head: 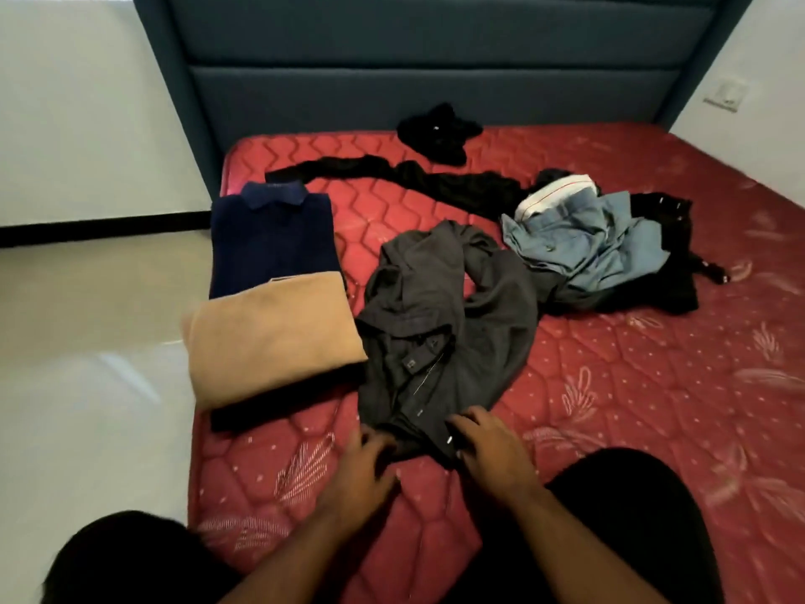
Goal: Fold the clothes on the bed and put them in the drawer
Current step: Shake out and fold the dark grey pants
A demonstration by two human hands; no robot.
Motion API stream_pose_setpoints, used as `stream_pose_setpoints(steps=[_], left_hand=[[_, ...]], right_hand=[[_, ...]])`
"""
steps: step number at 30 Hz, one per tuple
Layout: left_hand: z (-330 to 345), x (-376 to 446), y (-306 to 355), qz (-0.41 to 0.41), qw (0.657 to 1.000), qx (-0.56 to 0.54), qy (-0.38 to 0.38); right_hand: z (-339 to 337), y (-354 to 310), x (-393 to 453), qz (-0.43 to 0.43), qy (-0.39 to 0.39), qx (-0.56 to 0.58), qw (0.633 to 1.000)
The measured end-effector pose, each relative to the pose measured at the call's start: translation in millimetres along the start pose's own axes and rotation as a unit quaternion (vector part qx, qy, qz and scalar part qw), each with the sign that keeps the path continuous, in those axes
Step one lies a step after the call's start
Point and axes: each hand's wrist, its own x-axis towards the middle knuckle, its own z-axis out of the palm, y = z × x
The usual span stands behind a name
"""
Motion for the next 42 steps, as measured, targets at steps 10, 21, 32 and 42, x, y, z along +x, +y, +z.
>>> stream_pose_setpoints(steps=[10, 21, 32, 42], left_hand=[[11.0, 7.9, -8.5, -0.032, 0.989, -0.138, 0.043], [-26.1, 17.4, 13.8, -0.025, 0.992, 0.117, 0.040], [-14.2, 163.0, 98.7, -0.029, 0.944, 0.328, 0.003], [-76.3, 129.0, 88.9, 0.044, 0.984, -0.104, 0.138]], right_hand=[[-0.7, -4.6, 0.6, -0.070, 0.071, -0.075, 0.992], [-17.3, -3.5, -13.5, -0.046, 0.019, 0.158, 0.986], [-9.5, -0.5, -12.9, -0.125, 0.092, 0.204, 0.966], [-73.3, -23.4, 20.2, -0.074, 0.106, 0.345, 0.930]])
